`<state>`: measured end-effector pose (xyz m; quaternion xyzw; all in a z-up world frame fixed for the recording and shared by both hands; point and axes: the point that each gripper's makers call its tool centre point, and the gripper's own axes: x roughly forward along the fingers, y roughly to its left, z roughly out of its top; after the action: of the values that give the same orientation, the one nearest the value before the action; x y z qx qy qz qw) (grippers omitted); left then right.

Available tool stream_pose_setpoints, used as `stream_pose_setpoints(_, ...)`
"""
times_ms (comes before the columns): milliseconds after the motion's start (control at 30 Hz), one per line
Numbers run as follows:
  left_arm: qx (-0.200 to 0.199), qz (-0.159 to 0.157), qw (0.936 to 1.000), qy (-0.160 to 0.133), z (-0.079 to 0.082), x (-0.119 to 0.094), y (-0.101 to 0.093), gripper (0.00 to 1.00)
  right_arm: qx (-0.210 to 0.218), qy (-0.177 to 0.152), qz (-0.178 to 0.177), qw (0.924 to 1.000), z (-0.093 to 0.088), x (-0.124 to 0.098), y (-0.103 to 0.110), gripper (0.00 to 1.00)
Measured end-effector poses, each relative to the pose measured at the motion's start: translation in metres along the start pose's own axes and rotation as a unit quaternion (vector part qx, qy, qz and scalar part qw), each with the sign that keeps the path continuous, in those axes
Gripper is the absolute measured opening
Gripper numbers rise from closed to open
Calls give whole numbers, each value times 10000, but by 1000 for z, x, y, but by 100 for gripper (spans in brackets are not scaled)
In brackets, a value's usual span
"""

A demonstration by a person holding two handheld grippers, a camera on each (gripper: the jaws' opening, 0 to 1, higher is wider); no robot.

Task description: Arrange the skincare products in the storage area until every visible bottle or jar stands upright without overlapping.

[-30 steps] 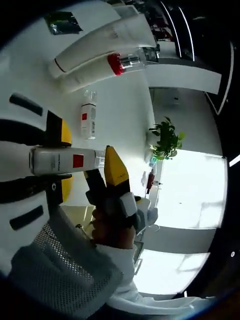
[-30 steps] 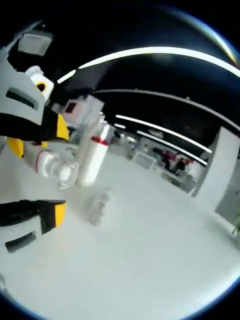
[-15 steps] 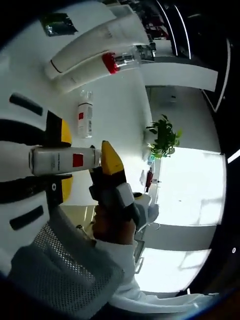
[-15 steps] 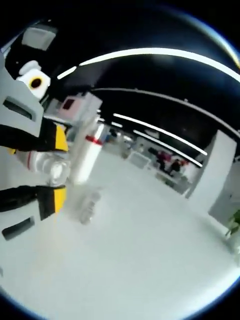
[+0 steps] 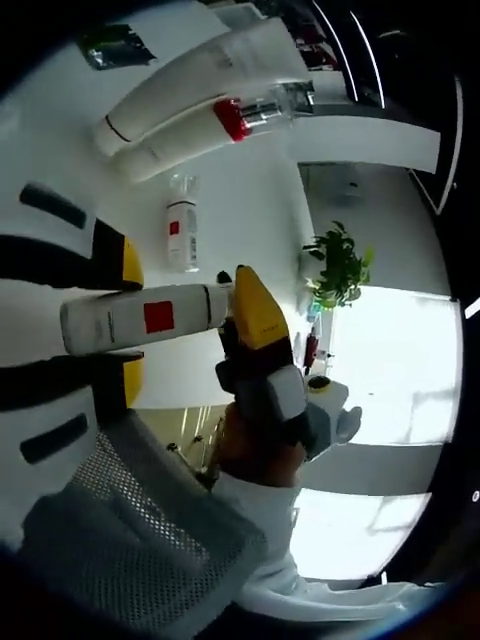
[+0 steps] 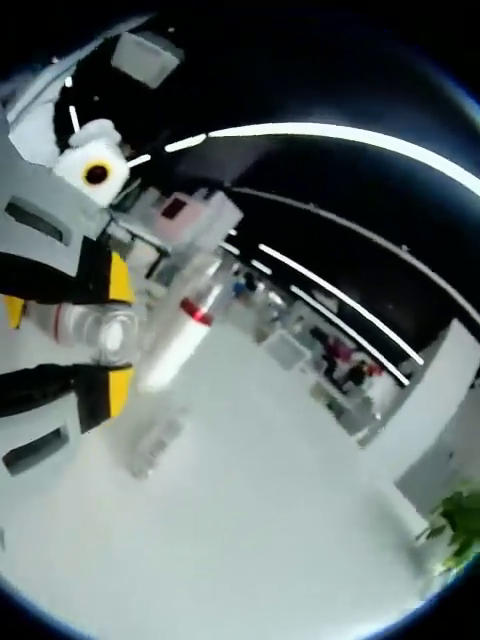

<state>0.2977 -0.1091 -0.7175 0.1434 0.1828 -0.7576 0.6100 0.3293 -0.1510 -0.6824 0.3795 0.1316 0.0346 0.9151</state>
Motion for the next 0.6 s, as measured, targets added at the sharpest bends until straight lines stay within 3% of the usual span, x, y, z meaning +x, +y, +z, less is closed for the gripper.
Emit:
stream_pose_setpoints(67,-51,-152,9999,58,-3,0,-4,21,-333,70,260,9991,0,1,12,13)
stream_pose_setpoints(233,-292,-265,9992,19,-3,-1,-4,22,-730,204,515,9958,1,1,24,13)
stream_pose_setpoints(367,-353,-295,9989,32,-5,-1,-6,22,-1388,343,813,9864,0,2,39,13)
stream_pose_setpoints(433,-349,-324,9989,49,-5,0,-7,23,-1780,383,1004,9781,-1,2,49,13)
stream_pose_setpoints(467,-360,-350,9987,52,-6,0,-8,23,-2083,405,1161,9703,-2,2,56,13)
stream_pose_setpoints(533,-289,-452,9986,3,-4,0,-11,23,-2428,416,1455,9582,-4,1,70,13)
stream_pose_setpoints(600,-228,-576,9981,-30,-1,-2,-15,24,-2596,479,1625,9507,-6,0,77,13)
